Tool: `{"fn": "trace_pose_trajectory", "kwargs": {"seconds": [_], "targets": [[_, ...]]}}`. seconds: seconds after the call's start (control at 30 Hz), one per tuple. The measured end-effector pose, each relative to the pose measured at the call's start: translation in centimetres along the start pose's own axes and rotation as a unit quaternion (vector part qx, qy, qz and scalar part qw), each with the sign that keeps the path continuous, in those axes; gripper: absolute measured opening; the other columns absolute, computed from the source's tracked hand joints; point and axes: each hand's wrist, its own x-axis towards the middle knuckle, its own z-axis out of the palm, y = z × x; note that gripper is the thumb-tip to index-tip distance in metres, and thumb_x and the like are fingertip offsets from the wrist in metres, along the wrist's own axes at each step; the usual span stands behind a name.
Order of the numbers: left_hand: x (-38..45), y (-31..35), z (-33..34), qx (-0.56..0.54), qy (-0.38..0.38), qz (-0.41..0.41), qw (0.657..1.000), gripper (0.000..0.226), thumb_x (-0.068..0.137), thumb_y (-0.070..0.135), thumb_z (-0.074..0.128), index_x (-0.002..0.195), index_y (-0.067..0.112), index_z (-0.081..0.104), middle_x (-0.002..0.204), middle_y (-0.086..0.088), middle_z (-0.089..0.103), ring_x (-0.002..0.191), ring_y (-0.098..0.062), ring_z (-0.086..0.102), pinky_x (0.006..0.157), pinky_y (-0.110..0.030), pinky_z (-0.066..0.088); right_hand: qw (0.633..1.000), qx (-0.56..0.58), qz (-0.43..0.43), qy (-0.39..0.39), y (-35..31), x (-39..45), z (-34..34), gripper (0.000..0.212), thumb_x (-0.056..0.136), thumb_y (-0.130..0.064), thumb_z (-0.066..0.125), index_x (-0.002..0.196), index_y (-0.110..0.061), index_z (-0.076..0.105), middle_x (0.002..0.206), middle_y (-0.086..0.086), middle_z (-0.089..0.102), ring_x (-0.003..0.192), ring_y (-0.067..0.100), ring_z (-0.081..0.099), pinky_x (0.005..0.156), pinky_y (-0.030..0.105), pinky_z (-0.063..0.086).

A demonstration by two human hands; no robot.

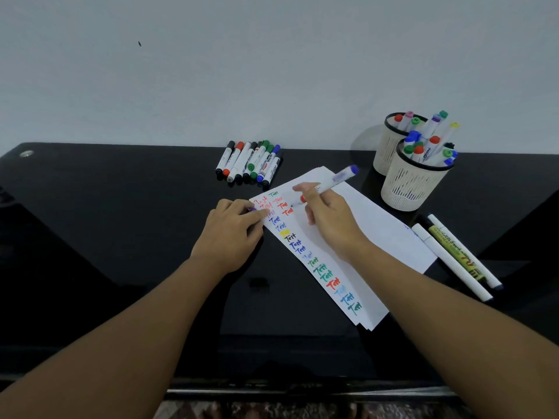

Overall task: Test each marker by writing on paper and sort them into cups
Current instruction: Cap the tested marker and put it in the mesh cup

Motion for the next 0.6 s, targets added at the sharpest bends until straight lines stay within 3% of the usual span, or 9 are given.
{"fn": "trace_pose_trajectory", "kwargs": {"seconds": [0.07,0.13,0.2,0.3,0.47,0.6], "targets": [[0.0,-0.1,0.0,-0.002,0.004,0.0,1.0,0.031,0.102,0.032,0.057,0.13,0.03,0.069,0.127,0.003,0.062,0.113,-0.024,0.047,0.09,-0.044,0.046,0.999,-0.028,-0.02,-0.002,0.4,-0.3,-0.1,0.029,0.108,-0.04,0.047,0.121,-0.026,0.069,0.095,-0.014,0.066,0.082,0.006,0.062,0.083,0.033,0.054],[0.0,-0.1,0.1,-0.006,0.009,0.0,1.0,0.031,0.102,0.035,0.056,0.128,0.029,0.07,0.126,0.003,0.064,0.111,-0.024,0.048,0.089,-0.047,0.048,0.999,-0.045,-0.027,0.004,0.7,-0.3,-0.5,0.015,0.105,-0.03,0.054,0.115,-0.025,0.063,0.094,0.0,0.066,0.086,0.018,0.064,0.087,0.044,0.056],[0.1,-0.1,0.1,-0.009,0.003,-0.004,1.0,0.039,0.1,0.046,0.048,0.128,0.03,0.07,0.125,0.004,0.064,0.112,-0.023,0.048,0.09,-0.046,0.048,0.998,-0.056,-0.023,-0.001,1.0,-0.4,-1.0,0.007,0.102,-0.03,0.059,0.107,-0.025,0.062,0.094,0.005,0.066,0.089,0.023,0.067,0.087,0.048,0.057],[0.1,-0.1,0.1,-0.011,-0.003,-0.009,1.0,0.052,0.097,0.058,0.037,0.128,0.032,0.07,0.127,0.006,0.063,0.112,-0.021,0.046,0.092,-0.044,0.048,0.999,-0.051,-0.016,-0.006,1.3,-0.7,-1.1,0.01,0.099,-0.036,0.067,0.102,-0.027,0.067,0.093,-0.002,0.071,0.092,0.02,0.07,0.087,0.048,0.058],[0.1,-0.2,0.2,-0.01,-0.002,-0.012,1.0,0.039,0.1,0.052,0.051,0.128,0.033,0.07,0.128,0.007,0.062,0.114,-0.02,0.045,0.093,-0.042,0.046,0.999,-0.041,-0.02,-0.012,1.4,-1.0,-1.1,0.013,0.102,-0.035,0.063,0.105,-0.023,0.068,0.094,-0.003,0.07,0.09,0.015,0.066,0.086,0.036,0.055],[0.1,-0.2,0.1,-0.013,-0.002,-0.018,1.0,0.053,0.096,0.062,0.039,0.126,0.033,0.071,0.128,0.007,0.063,0.113,-0.021,0.046,0.092,-0.043,0.048,0.999,-0.044,-0.003,-0.017,1.2,-1.0,-1.1,0.016,0.105,-0.037,0.057,0.107,-0.024,0.066,0.095,0.0,0.069,0.086,0.01,0.063,0.079,0.023,0.05]]}}
